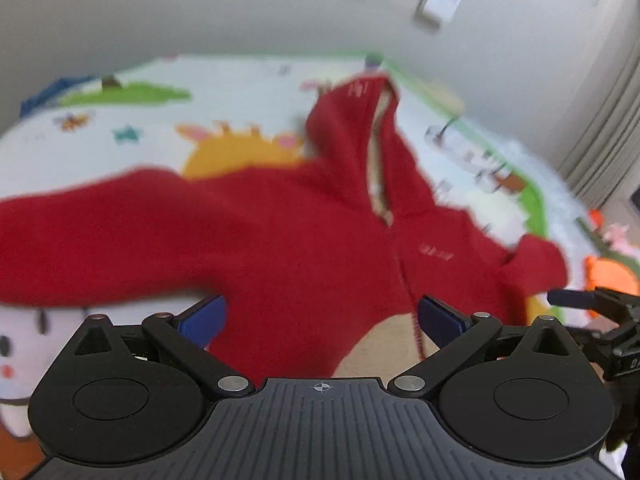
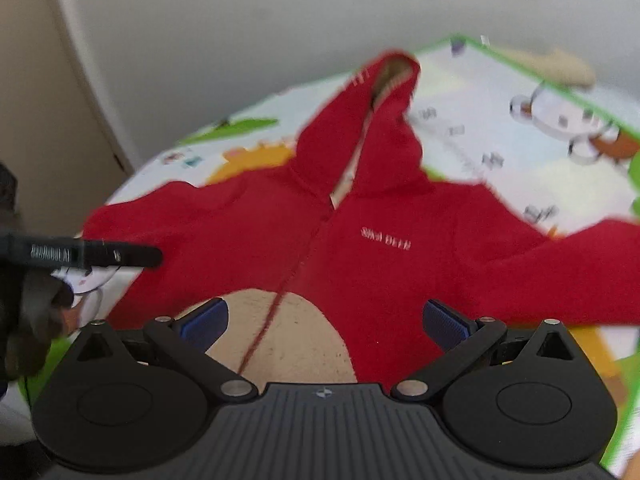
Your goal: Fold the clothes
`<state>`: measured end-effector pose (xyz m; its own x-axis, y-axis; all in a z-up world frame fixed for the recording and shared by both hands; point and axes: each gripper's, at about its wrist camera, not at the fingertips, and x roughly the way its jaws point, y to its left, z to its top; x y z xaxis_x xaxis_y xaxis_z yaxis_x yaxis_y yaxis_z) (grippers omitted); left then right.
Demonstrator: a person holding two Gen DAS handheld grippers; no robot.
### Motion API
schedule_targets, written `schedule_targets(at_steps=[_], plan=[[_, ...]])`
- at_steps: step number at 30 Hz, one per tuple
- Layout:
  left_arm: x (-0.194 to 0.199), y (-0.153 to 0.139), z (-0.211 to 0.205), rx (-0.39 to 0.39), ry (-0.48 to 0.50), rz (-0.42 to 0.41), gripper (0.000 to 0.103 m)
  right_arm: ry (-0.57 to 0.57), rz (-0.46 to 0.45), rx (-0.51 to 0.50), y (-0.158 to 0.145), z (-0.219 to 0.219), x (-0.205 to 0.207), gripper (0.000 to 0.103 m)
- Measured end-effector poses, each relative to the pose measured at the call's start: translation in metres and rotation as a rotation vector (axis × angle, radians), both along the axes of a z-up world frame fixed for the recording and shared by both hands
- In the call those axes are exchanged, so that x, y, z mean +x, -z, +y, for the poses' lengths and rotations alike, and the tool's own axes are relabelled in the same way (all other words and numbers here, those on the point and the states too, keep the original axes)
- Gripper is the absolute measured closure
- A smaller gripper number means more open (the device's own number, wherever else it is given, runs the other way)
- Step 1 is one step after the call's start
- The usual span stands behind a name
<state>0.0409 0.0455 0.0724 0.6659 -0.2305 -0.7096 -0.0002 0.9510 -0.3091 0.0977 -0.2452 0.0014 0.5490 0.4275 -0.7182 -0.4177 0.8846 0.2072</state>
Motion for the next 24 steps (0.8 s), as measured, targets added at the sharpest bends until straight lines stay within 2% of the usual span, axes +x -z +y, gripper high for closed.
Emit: schedule_targets(at_steps=[5, 6, 9, 17, 24], plan=[[0.013, 0.034, -0.022, 0.102, 0.044, 0.09, 0.0, 0.017, 0.091, -0.068, 0.047, 0.017, 0.013, 0.0], [0.012, 0.037, -0.023, 0.118, 0.051, 0.09, 0.0, 0.029, 0.061, -0.071, 0.05, 0.018, 0.01, 0.0], [0.012, 0.044, -0.023, 0.142, 0.064, 0.093, 0.0, 0.043, 0.023, -0.086, 0.054, 0.021, 0.005, 0.0], [0.006, 0.052, -0.031, 0.218, 0.101, 0.068, 0.0, 0.036, 0.019, -0.148, 0.055, 0.029, 0.002, 0.0], [0.002, 0.052, -0.028, 0.206, 0.101, 0.047, 0.0, 0.033, 0.019, -0.179, 0.054, 0.034, 0.003, 0.0]])
